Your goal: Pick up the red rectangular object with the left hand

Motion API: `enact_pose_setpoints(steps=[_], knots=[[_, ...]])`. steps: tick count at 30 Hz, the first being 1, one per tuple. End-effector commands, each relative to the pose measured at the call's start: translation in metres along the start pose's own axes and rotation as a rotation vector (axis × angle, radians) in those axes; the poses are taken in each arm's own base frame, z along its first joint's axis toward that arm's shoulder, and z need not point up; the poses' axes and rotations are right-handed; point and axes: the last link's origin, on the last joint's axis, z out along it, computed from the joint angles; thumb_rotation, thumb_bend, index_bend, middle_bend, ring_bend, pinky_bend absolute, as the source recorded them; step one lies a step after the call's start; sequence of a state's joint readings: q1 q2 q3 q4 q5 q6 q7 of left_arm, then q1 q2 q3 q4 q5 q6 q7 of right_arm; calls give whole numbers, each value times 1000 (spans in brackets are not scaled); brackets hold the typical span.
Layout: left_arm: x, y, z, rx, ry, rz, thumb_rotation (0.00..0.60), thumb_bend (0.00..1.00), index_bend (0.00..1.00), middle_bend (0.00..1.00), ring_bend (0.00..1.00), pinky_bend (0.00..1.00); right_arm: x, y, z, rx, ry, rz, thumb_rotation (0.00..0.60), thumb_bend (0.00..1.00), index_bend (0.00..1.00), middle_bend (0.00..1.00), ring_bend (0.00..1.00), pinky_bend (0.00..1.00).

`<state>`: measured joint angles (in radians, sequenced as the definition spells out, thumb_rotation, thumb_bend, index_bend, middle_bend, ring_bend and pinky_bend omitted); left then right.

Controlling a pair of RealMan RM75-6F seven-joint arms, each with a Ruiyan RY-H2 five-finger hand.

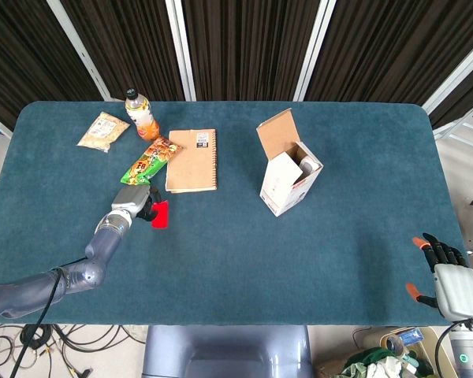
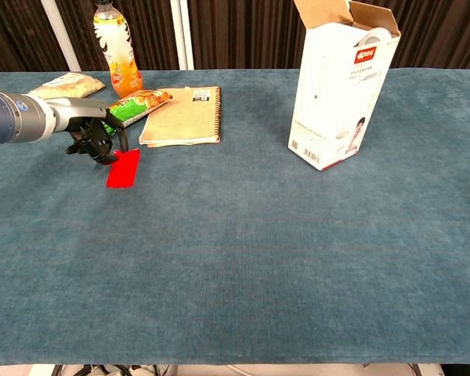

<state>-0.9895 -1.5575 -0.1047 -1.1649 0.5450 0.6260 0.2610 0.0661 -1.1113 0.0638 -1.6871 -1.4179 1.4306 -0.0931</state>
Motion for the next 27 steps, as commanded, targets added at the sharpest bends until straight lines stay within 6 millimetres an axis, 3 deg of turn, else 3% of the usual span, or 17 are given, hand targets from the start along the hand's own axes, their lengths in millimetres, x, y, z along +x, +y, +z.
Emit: enact_pose_setpoints(steps=[1, 13, 27], knots=[[0, -1, -1, -7, 27, 2, 600, 406, 428, 745, 766, 784, 0, 0, 0, -2, 1, -2, 600, 127, 186, 91, 142, 150], [-4, 0, 8, 11, 60, 14, 600, 405, 427, 765, 785, 786, 0, 1, 0, -14, -3, 6, 600, 128, 186, 91, 142, 150], [-8, -2, 14, 61, 83, 56, 600, 453, 613, 830, 843, 829, 1, 1, 0, -21, -3, 17, 600, 128, 186, 91, 142, 150]])
